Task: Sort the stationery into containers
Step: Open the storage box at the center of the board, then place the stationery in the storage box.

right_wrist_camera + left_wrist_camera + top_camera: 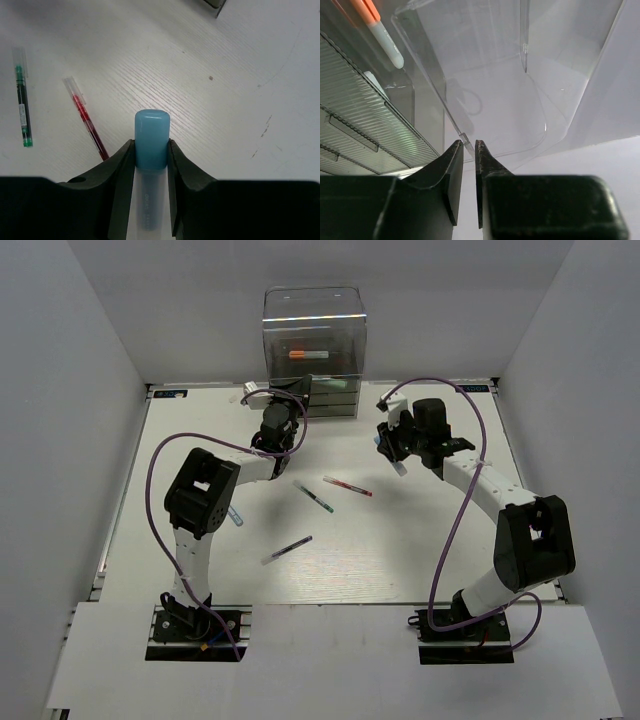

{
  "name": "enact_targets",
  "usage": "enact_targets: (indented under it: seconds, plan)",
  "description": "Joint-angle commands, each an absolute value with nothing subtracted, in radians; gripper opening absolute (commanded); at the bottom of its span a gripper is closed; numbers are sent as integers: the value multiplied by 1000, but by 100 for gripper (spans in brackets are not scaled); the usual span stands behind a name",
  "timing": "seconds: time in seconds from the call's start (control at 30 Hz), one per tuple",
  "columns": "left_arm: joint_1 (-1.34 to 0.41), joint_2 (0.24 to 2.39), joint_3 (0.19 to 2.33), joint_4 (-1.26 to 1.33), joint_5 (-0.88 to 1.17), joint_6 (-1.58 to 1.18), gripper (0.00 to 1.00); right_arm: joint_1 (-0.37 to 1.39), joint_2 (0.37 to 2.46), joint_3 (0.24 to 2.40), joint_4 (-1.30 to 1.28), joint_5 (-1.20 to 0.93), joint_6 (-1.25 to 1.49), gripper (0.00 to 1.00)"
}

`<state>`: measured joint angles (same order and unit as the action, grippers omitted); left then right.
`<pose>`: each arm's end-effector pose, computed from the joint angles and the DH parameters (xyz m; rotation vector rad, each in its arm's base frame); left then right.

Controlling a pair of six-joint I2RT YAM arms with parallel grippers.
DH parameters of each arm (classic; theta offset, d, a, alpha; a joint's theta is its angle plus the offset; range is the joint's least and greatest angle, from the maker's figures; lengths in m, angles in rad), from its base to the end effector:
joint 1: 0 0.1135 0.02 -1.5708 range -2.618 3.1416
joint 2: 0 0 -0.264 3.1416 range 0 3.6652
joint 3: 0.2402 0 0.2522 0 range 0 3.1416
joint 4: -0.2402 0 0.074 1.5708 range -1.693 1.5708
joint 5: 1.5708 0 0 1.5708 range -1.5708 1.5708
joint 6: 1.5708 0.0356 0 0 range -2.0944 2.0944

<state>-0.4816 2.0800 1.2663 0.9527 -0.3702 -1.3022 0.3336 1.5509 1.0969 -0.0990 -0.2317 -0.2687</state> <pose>0.4196 -0.2048 0.2220 -0.9068 1.2639 -1.1818 0.3315 0.1235 0.2669 -0.7588 1.9799 0.2844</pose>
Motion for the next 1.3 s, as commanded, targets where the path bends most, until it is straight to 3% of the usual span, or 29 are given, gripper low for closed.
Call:
enact_targets:
  seconds: [0.0, 0.63, 1.07, 1.27]
  plan:
    - [-480, 1970, 1285, 1035, -367, -1307, 25, 342, 1540, 1123, -15, -287, -378, 0]
    - [-480, 1942, 1285, 1035, -348, -1316, 24, 426, 1787, 1282, 322, -419, -816, 0]
    - [-480, 1933, 1285, 1035, -339, -1325, 24, 451, 1959, 1261, 851, -402, -1158, 0]
    - [-480, 1933, 1285, 1035, -339, -1335, 24, 448, 2014, 1259, 963, -477, -1310, 0]
